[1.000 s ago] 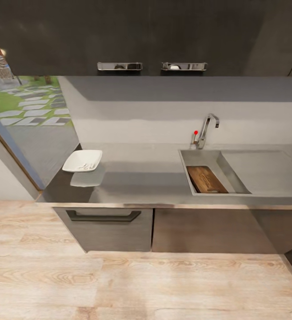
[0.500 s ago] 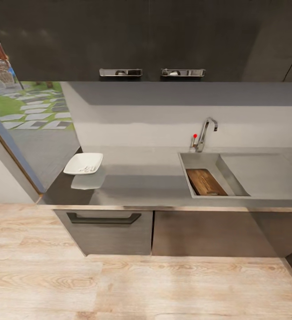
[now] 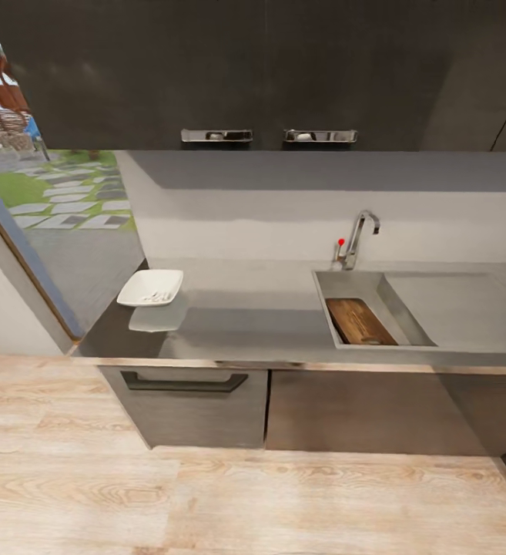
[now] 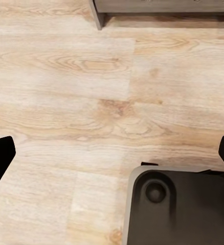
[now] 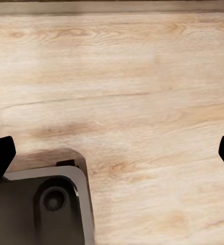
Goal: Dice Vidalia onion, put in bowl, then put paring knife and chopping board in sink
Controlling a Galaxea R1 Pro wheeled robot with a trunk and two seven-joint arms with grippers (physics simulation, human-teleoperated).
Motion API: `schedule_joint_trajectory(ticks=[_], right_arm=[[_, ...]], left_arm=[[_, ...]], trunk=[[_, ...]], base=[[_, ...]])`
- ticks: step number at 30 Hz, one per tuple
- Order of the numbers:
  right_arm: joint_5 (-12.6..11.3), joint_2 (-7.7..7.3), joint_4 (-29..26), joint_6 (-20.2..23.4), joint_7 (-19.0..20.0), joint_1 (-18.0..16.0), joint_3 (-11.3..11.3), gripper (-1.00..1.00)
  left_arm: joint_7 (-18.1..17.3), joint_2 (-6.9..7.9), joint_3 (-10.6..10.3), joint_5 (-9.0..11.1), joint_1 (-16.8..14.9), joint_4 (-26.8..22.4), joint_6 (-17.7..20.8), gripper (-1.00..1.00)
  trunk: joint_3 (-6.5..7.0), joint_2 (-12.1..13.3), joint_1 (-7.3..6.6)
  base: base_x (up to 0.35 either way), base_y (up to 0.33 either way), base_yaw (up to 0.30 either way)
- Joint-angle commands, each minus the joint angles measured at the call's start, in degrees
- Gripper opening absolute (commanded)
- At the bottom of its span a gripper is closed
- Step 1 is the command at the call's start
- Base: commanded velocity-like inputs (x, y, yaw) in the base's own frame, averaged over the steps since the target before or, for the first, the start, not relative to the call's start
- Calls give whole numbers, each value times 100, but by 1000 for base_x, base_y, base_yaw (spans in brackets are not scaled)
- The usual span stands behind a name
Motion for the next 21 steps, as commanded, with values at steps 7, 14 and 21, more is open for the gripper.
schedule_joint_trajectory(ticks=[7,14,21], right_arm=[[56,21,11,-22,-2,3,-22,100],[55,30,16,-56,-9,5,-22,100],[38,46,23,-154,-11,5,-30,100]], left_arm=[[21,13,-45,59,0,-12,-10,100],[21,9,-44,59,1,-12,-9,100],[21,8,-42,59,1,-3,-9,100]], trunk=[[54,-9,4],[117,-9,4],[181,-9,4]], base=[[0,0,15],[0,0,0],[0,0,-19]])
